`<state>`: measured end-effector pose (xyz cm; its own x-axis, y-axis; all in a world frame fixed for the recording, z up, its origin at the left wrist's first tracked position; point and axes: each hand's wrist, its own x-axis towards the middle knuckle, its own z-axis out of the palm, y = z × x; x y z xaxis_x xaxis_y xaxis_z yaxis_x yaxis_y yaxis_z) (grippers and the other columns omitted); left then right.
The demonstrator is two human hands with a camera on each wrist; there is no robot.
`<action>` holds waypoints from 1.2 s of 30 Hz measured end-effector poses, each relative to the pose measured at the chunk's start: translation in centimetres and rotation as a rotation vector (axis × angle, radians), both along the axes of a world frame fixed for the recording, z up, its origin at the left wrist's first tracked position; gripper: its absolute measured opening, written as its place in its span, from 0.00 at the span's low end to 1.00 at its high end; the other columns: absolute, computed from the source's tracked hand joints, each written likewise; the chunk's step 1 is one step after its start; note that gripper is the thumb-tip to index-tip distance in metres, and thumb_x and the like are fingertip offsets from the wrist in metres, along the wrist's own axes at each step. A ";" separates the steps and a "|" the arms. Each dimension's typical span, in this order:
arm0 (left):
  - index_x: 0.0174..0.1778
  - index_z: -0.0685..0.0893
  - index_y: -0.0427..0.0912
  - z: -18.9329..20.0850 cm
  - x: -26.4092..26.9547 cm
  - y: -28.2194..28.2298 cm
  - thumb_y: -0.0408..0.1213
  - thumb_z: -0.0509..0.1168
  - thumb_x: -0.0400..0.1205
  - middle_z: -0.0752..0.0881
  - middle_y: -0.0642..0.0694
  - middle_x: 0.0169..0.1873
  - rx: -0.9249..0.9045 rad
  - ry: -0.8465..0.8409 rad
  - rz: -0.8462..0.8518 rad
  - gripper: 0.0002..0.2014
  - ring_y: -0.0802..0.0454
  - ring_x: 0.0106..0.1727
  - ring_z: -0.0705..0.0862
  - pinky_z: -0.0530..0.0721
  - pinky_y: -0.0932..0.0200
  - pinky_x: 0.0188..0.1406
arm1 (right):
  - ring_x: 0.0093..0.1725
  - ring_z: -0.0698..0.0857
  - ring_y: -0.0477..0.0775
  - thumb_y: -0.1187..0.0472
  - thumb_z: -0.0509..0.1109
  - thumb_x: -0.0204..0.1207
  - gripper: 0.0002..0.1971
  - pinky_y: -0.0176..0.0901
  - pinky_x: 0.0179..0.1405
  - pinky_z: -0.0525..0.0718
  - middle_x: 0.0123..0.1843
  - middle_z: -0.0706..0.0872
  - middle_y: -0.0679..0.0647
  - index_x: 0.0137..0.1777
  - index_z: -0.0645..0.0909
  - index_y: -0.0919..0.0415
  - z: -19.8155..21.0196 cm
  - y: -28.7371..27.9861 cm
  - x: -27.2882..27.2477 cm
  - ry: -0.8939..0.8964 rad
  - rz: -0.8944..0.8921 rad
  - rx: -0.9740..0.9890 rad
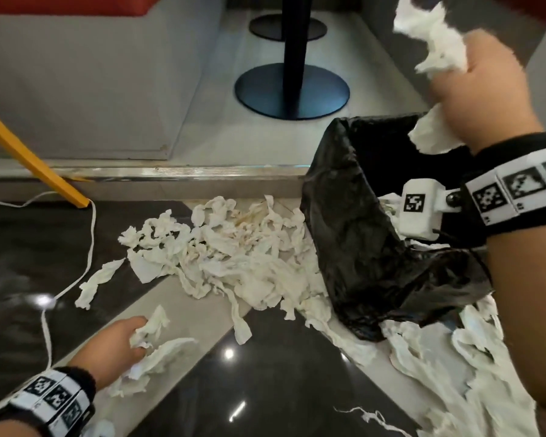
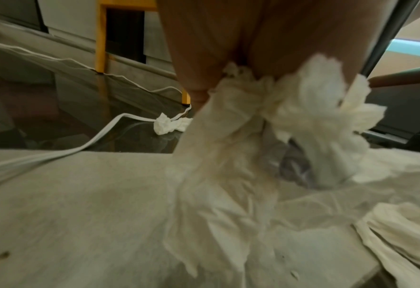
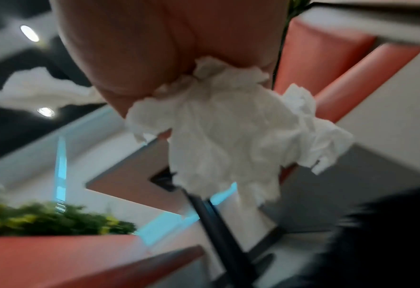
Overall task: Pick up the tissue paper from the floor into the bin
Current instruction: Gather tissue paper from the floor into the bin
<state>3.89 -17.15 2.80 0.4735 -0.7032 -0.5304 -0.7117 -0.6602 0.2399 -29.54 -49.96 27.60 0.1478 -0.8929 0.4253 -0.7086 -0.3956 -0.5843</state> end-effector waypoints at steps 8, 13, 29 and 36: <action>0.74 0.73 0.44 6.3 -2.1 -5.6 0.33 0.69 0.76 0.80 0.40 0.68 -0.022 -0.109 -0.007 0.28 0.45 0.55 0.85 0.83 0.53 0.57 | 0.72 0.74 0.64 0.54 0.71 0.72 0.34 0.51 0.68 0.73 0.76 0.73 0.61 0.79 0.65 0.49 -2.9 -2.0 -4.6 0.447 -0.041 0.461; 0.53 0.84 0.44 13.4 -4.8 -14.8 0.35 0.67 0.76 0.88 0.40 0.51 -0.216 -0.203 -0.188 0.10 0.42 0.48 0.85 0.78 0.55 0.43 | 0.63 0.82 0.58 0.53 0.70 0.69 0.24 0.51 0.65 0.79 0.66 0.81 0.55 0.68 0.78 0.46 0.8 -2.2 -7.1 0.027 -0.045 0.210; 0.67 0.75 0.49 22.0 -22.2 -32.1 0.52 0.71 0.71 0.78 0.44 0.64 -0.338 -0.221 -0.860 0.29 0.44 0.63 0.78 0.79 0.48 0.62 | 0.45 0.85 0.46 0.57 0.66 0.65 0.12 0.50 0.49 0.88 0.43 0.85 0.45 0.49 0.81 0.47 6.1 1.5 -6.5 -0.533 0.085 0.009; 0.66 0.75 0.51 19.5 -4.6 -23.0 0.47 0.67 0.79 0.83 0.50 0.62 0.271 -0.516 -0.798 0.20 0.47 0.58 0.81 0.77 0.56 0.52 | 0.45 0.87 0.49 0.55 0.65 0.69 0.11 0.51 0.47 0.88 0.45 0.88 0.50 0.51 0.82 0.47 4.8 2.8 -0.6 -0.376 0.239 0.031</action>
<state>-0.72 -40.15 22.30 0.1314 -0.8019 -0.5828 -0.9469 0.0725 -0.3132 -30.13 -47.17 32.40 0.1916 -0.8657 0.4624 -0.3357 -0.5005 -0.7980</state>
